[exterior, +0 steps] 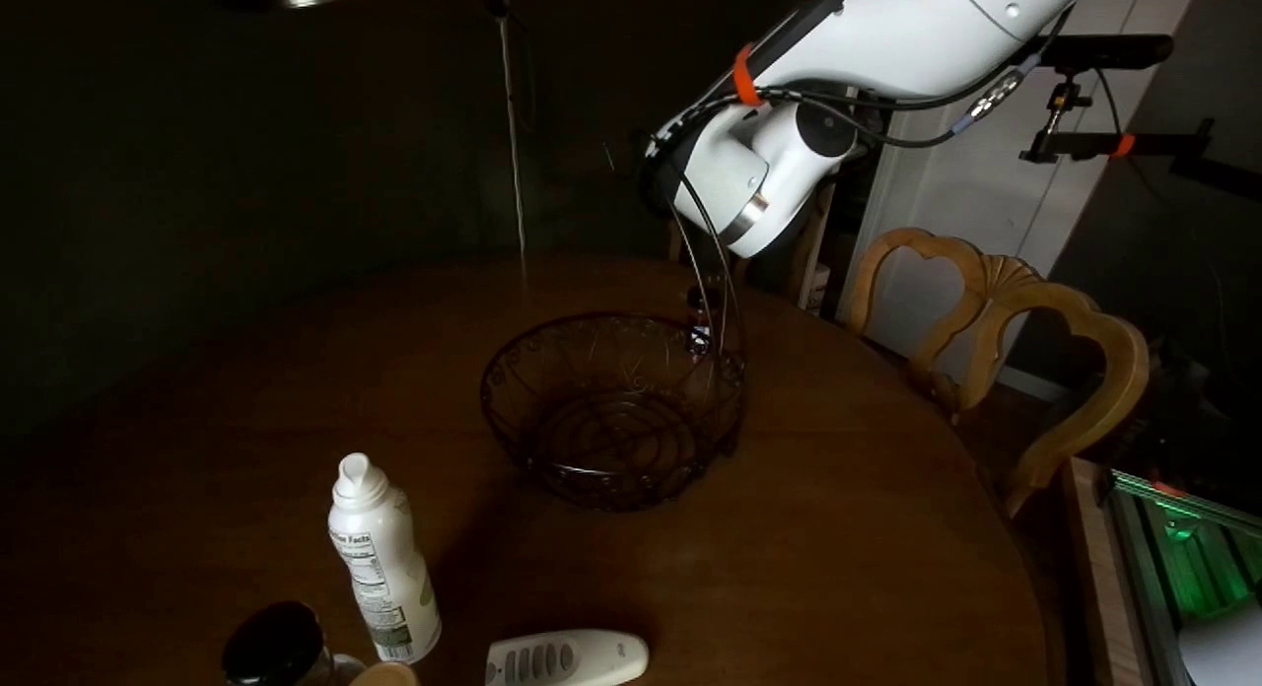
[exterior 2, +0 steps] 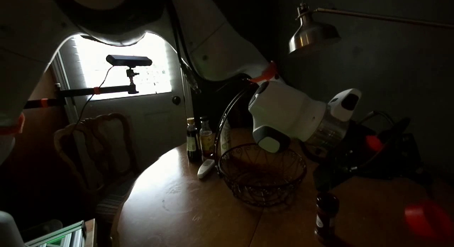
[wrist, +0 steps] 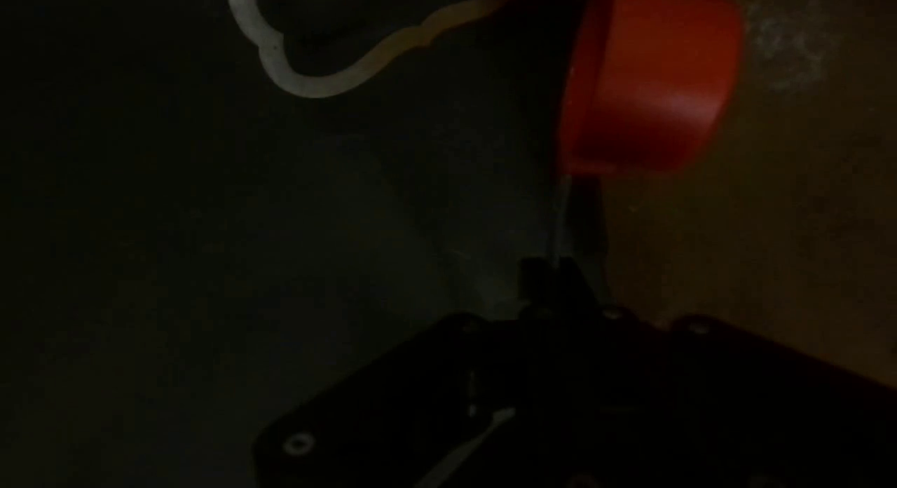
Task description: Unhook the measuring cup from where it is hanging
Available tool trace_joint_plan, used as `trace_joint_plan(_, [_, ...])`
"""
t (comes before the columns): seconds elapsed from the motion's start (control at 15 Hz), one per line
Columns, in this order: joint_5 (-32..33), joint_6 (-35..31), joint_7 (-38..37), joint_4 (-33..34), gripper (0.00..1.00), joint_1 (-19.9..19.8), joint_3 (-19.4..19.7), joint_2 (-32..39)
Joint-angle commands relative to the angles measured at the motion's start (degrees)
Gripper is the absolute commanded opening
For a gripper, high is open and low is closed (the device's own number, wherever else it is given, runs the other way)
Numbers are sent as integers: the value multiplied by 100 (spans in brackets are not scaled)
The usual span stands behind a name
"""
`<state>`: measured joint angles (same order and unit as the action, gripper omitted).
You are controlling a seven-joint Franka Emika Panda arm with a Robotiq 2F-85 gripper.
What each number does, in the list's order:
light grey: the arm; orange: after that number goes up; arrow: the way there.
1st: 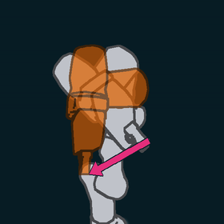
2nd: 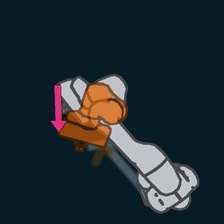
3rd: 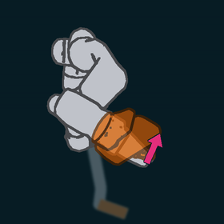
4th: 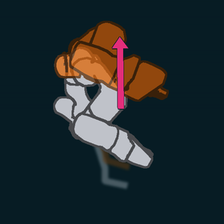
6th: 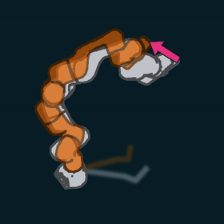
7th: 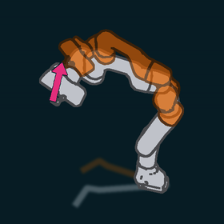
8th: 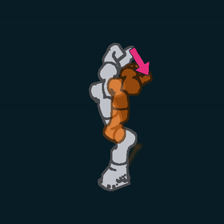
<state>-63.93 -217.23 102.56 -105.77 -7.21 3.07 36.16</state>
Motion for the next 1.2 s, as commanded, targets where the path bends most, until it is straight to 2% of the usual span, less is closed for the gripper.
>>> trace_joint_plan(0.0, [-223,-112,-41,602,1,19,80,618])
trace_joint_plan(0.6, [-972,-38,15,1231,1,-17,96,1363])
trace_joint_plan(1.13, [-1211,-7,80,1339,1,44,34,1593])
